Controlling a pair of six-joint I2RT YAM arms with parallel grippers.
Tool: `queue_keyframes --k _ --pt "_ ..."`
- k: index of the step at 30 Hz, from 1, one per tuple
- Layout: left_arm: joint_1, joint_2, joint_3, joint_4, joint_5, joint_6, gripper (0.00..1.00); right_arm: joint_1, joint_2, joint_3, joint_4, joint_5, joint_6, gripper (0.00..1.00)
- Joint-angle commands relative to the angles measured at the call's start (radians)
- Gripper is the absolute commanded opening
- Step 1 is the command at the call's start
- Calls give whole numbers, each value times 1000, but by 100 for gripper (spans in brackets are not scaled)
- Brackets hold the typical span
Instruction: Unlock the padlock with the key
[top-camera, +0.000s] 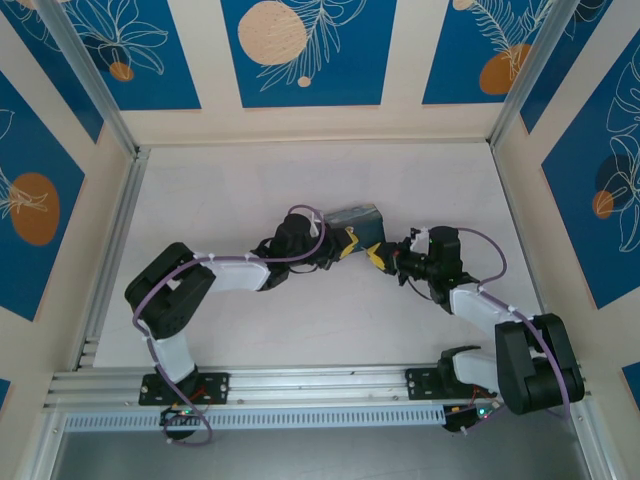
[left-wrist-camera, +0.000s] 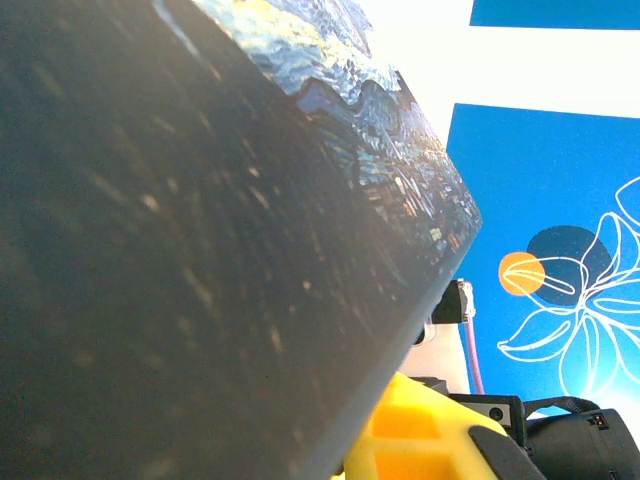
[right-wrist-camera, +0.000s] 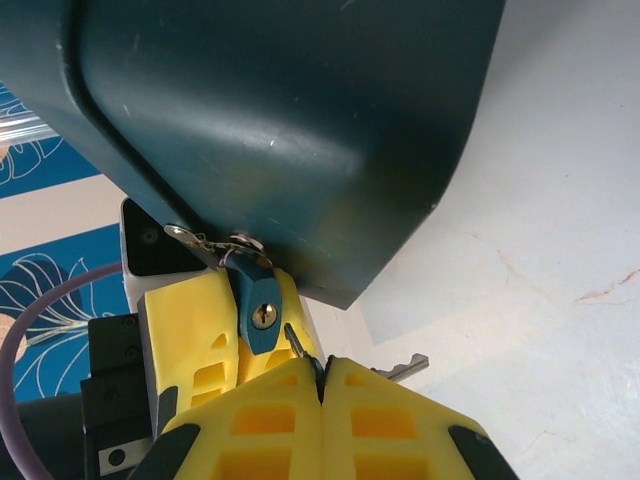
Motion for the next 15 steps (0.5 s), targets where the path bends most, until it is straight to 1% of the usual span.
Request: queue_keyframes --k 1,15 --pt "1 -47 28 40 8 -5 0 11 11 34 14 12 8 0" --pt "-1 -45 26 41 5 -2 0 23 26 58 13 16 14 0"
